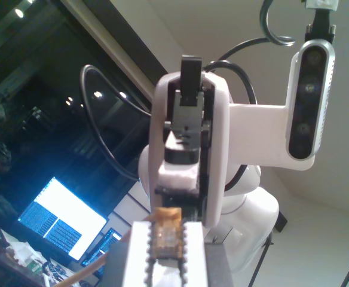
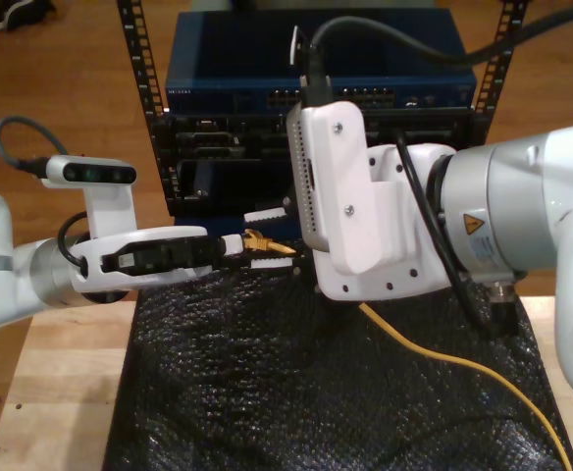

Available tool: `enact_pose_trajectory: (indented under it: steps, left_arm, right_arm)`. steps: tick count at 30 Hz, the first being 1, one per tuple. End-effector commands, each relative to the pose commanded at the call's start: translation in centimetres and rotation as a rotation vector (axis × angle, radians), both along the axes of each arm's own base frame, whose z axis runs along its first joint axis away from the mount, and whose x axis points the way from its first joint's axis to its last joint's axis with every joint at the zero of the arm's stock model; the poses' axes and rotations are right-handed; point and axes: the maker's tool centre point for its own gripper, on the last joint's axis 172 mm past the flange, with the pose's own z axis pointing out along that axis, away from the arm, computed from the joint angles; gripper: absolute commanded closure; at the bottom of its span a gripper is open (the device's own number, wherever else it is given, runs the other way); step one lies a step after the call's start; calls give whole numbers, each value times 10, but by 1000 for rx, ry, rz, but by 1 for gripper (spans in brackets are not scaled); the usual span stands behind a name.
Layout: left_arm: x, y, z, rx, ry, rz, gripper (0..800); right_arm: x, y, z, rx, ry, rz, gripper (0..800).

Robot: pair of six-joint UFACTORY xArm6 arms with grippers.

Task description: Grab the cable and plug it in

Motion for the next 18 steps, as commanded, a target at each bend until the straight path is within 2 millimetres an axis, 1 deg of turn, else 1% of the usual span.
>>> enact_pose_trajectory:
  steps: [10, 18]
  left_arm:
    - [-1, 1, 2, -6, -1, -5, 786]
    - [0, 1, 4, -5, -11, -6, 785]
  right_arm:
    - [0, 0, 0, 2, 0, -1, 573]
    - [0, 0, 0, 3, 1, -2, 580]
